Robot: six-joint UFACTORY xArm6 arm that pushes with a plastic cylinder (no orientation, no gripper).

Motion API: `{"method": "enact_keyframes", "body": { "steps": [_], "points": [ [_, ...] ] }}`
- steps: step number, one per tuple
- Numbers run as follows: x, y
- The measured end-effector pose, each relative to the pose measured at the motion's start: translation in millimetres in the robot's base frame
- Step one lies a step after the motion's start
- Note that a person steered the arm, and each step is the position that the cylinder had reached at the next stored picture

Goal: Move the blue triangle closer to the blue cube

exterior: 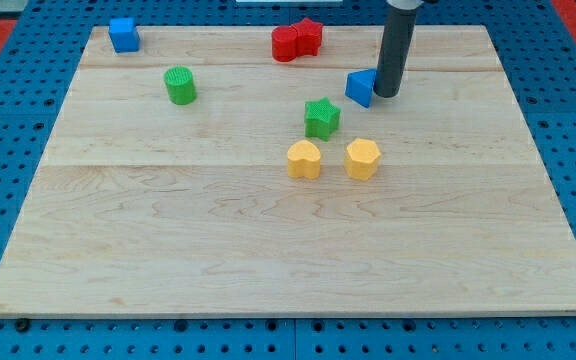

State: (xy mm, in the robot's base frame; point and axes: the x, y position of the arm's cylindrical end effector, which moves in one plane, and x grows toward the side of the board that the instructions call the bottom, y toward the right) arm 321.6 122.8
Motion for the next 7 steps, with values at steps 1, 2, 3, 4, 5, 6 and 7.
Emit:
{"method": "enact_keyframes", "body": {
  "steps": [1, 2, 3, 4, 5, 6, 7],
  "points": [
    [-7, -27],
    [-9, -66],
    [-9, -115],
    [-9, -156],
    [-14, -191],
    [-28, -219],
    [-40, -245]
  ]
}}
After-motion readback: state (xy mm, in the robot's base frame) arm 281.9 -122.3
